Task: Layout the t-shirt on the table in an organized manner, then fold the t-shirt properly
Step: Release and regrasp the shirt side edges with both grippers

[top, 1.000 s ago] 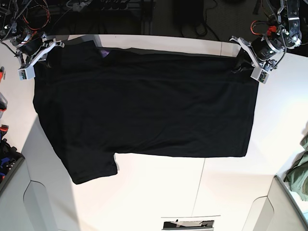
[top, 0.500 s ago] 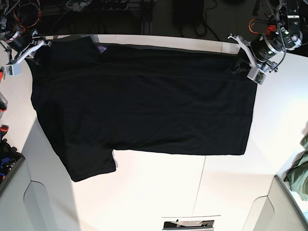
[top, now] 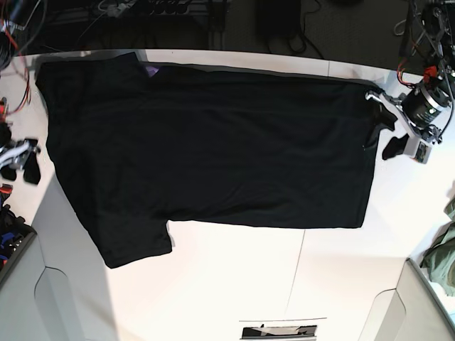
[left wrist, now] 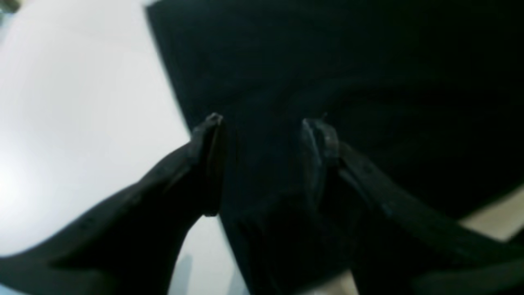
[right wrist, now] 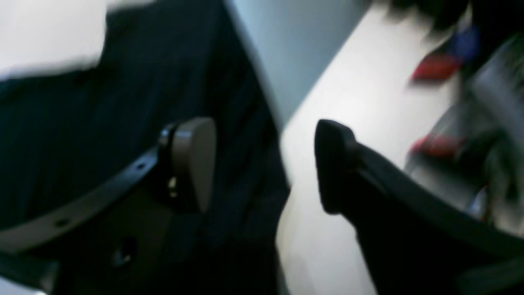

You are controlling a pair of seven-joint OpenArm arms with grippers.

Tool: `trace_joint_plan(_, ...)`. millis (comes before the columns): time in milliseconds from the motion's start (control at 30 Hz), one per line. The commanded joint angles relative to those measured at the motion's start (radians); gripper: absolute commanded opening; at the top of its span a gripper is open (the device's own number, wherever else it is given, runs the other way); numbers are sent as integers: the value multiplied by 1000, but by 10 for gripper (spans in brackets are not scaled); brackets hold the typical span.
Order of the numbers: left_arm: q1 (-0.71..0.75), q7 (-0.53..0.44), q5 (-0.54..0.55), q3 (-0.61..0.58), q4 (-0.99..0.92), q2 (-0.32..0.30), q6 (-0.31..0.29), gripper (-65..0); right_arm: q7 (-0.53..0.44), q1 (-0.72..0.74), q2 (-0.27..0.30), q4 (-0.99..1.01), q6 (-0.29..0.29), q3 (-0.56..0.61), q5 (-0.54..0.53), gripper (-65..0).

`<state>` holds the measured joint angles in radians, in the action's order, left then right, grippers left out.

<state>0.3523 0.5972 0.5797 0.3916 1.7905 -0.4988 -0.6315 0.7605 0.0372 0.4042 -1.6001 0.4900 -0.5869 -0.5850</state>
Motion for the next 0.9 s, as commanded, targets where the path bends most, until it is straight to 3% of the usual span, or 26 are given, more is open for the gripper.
trace_joint_plan(0,-30,-21,19,-2,-11,-25,3,-325,-24,56,22,29,-16,-6,3,-270)
trace_joint_plan(200,-180,-24,23,-117,-179,-63,3,-318,-76,320,40,415,-15,-3,35,-270)
trace_joint_plan(333,-294,-41,8,-178,-311,-69,0,-317,-134,413,41,633,-6,18,88,-270)
trace_joint_plan(433,-397,-63,8,-201,-438,-69,0,-249,-172,446,41,756,-4,78,131,-270)
trace_joint_plan(633,-621,-111,8,-211,-744,-68,19,-227,-192,447,41,818,-4,196,133,-270)
trace_joint_plan(867,-826,-138,1,-211,-1109,-58,18,-227,-181,447,40,818,-4,205,128,-270)
